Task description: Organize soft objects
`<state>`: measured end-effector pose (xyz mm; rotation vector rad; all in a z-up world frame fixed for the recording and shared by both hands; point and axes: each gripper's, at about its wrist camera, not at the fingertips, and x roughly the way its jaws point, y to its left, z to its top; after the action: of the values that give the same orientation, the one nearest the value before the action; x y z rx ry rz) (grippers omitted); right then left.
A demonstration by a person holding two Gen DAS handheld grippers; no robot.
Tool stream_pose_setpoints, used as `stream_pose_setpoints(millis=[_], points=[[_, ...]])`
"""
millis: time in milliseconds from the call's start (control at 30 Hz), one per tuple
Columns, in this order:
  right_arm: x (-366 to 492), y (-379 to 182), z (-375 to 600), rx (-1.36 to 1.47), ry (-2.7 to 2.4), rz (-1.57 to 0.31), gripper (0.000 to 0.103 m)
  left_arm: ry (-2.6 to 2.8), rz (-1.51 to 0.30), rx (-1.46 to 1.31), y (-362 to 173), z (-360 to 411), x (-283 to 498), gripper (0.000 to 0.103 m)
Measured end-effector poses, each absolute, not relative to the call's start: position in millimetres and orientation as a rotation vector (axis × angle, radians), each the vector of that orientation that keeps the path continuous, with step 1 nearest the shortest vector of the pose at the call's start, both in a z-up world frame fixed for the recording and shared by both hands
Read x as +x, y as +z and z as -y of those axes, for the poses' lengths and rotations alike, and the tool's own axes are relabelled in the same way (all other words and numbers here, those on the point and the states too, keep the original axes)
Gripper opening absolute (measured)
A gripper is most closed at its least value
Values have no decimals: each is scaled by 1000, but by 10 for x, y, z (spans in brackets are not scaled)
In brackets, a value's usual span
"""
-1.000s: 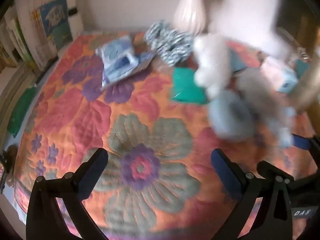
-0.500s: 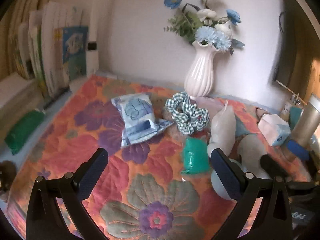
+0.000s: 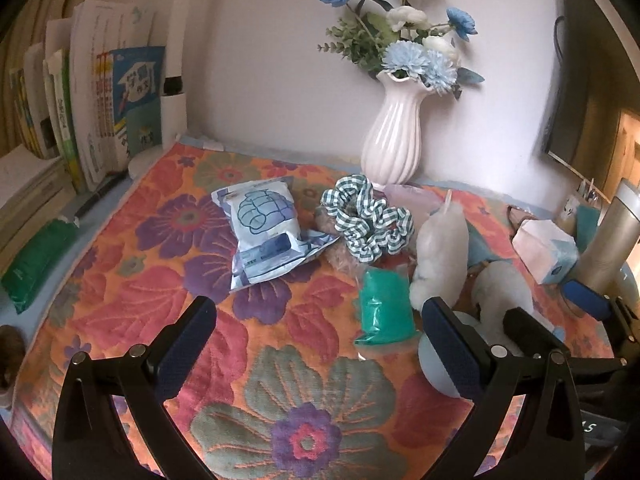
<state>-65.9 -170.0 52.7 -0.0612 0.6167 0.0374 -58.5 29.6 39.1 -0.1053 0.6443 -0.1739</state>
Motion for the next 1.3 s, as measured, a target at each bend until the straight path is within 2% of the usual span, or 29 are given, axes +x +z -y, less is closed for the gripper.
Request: stream_pose_setpoints(millis=[1300], points=[[-689,553,1790,15,50,-624,103,-147,-702,-122,344,-299,-512,102]])
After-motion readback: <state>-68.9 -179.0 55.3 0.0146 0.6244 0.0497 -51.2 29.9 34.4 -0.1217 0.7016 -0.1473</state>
